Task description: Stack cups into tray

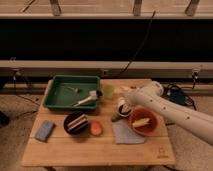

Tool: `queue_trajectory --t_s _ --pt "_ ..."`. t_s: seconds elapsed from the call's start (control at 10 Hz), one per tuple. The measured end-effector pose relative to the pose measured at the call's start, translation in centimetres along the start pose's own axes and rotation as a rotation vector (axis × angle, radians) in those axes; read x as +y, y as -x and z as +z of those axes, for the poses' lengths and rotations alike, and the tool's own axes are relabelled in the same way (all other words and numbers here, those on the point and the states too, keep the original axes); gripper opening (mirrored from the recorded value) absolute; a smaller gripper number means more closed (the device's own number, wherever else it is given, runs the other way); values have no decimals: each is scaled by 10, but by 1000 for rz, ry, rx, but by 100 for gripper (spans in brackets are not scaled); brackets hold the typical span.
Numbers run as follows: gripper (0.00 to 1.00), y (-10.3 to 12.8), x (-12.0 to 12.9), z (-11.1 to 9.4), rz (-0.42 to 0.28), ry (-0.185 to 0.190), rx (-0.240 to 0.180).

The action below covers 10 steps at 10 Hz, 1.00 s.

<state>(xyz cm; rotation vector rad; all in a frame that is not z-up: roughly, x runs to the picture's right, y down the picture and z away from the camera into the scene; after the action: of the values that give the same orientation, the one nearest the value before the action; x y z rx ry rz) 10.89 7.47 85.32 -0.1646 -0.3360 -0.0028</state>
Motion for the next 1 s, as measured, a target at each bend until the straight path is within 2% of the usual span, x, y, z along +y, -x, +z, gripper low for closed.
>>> queue_trajectory --t_s 0.2,0.5,0.7,1.0 --pt "58 -5 0 2 8 -1 12" --pt "25 -12 -1 1 23 2 14" --pt "16 -12 -3 -2 28 8 2" --pt "16 -8 -13 -13 13 14 -22"
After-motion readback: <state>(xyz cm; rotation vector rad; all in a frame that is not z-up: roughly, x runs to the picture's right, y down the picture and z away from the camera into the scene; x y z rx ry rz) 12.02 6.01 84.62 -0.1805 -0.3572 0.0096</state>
